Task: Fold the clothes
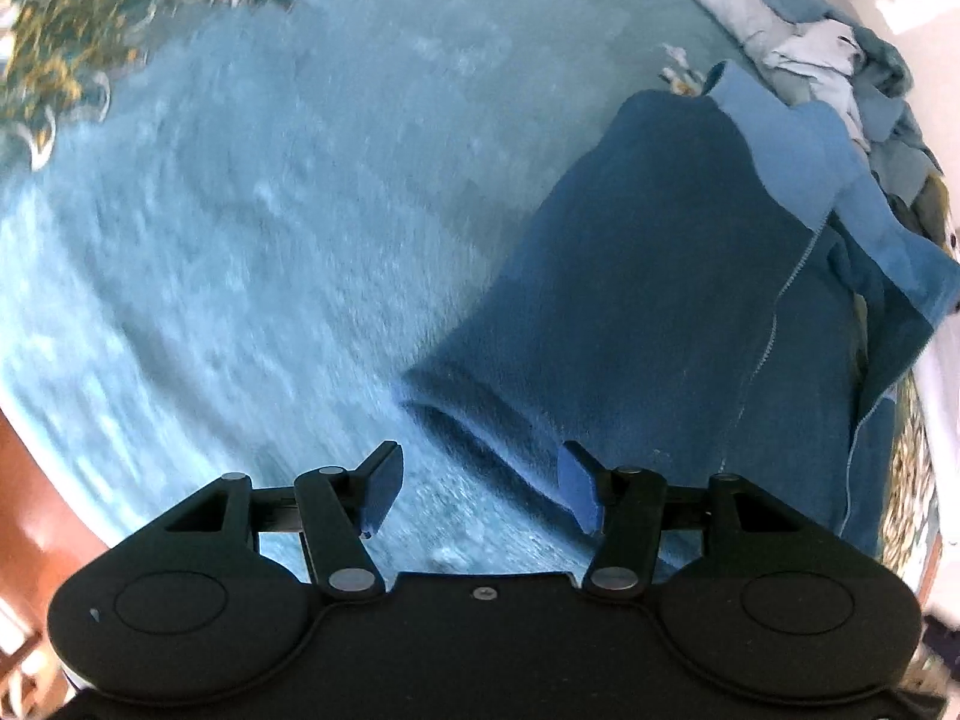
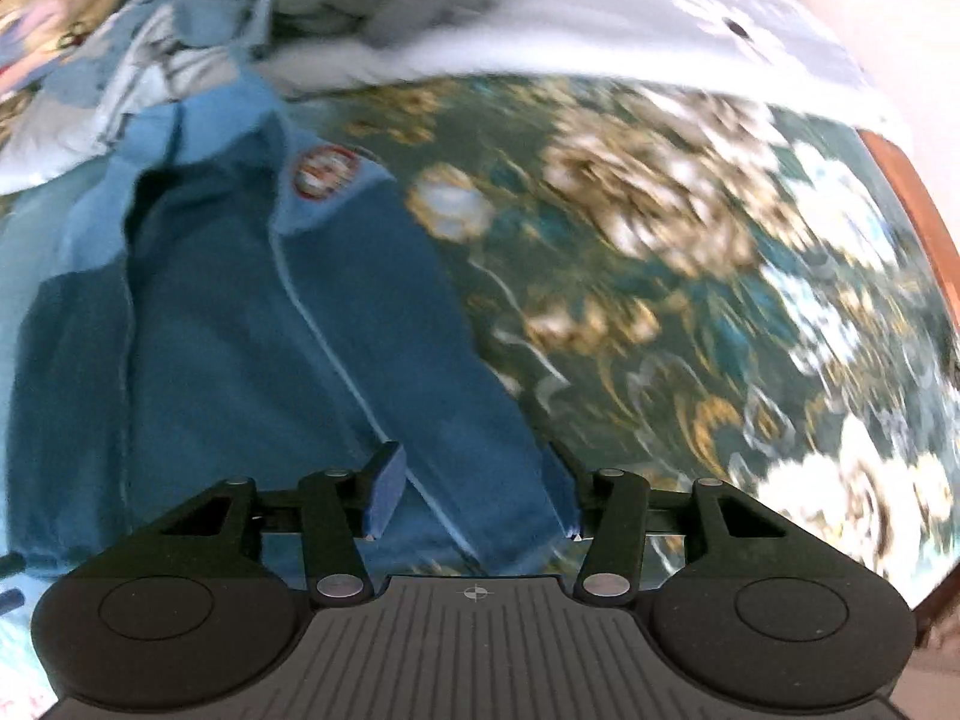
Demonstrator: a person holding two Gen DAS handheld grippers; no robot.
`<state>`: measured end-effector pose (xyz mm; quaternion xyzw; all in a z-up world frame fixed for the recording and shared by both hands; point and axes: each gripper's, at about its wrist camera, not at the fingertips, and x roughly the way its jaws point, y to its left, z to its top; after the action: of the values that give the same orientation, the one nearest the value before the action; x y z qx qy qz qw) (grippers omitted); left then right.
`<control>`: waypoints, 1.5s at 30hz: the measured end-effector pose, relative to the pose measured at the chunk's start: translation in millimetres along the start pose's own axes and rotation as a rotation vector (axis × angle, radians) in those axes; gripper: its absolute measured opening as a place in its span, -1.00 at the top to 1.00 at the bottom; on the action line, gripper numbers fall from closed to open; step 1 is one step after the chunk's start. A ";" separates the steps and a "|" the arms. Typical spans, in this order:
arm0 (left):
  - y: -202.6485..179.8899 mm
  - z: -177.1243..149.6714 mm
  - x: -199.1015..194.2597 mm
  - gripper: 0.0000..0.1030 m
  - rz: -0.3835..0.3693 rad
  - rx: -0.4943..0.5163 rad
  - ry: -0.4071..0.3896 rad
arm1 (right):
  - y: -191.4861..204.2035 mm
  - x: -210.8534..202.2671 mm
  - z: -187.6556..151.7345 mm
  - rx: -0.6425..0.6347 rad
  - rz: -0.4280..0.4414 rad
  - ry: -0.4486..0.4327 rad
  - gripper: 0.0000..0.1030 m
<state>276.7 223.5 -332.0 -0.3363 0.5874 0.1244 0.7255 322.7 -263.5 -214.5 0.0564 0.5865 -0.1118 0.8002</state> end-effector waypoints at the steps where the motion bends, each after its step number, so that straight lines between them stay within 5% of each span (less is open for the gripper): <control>1: 1.2 -1.5 2.5 -0.07 -0.010 -0.024 0.004 | -6.6 -0.6 -6.1 0.006 -0.002 0.004 0.07; 10: 18.7 -16.6 28.6 -0.05 -0.093 -0.238 0.022 | -21.5 -2.8 -22.9 -0.012 0.008 0.004 0.02; 28: -74.2 -31.7 59.0 0.00 -0.194 -0.094 0.127 | -1.6 1.9 -19.6 -0.064 0.066 -0.001 0.01; 33: -79.1 -34.4 61.8 0.69 -0.163 -0.156 0.092 | -5.7 2.9 -21.2 -0.052 0.068 0.004 0.01; 39: -85.9 -39.7 41.3 0.90 -0.069 -0.045 0.024 | -12.4 4.7 -22.5 -0.025 0.070 0.008 0.01; 45: -80.4 -46.4 44.9 0.88 -0.006 -0.003 0.046 | -14.0 10.6 -22.3 -0.020 0.079 0.016 0.01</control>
<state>299.9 124.7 -350.4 -0.3419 0.6026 0.1152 0.7118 301.6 -273.3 -230.8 0.0725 0.5914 -0.0737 0.7997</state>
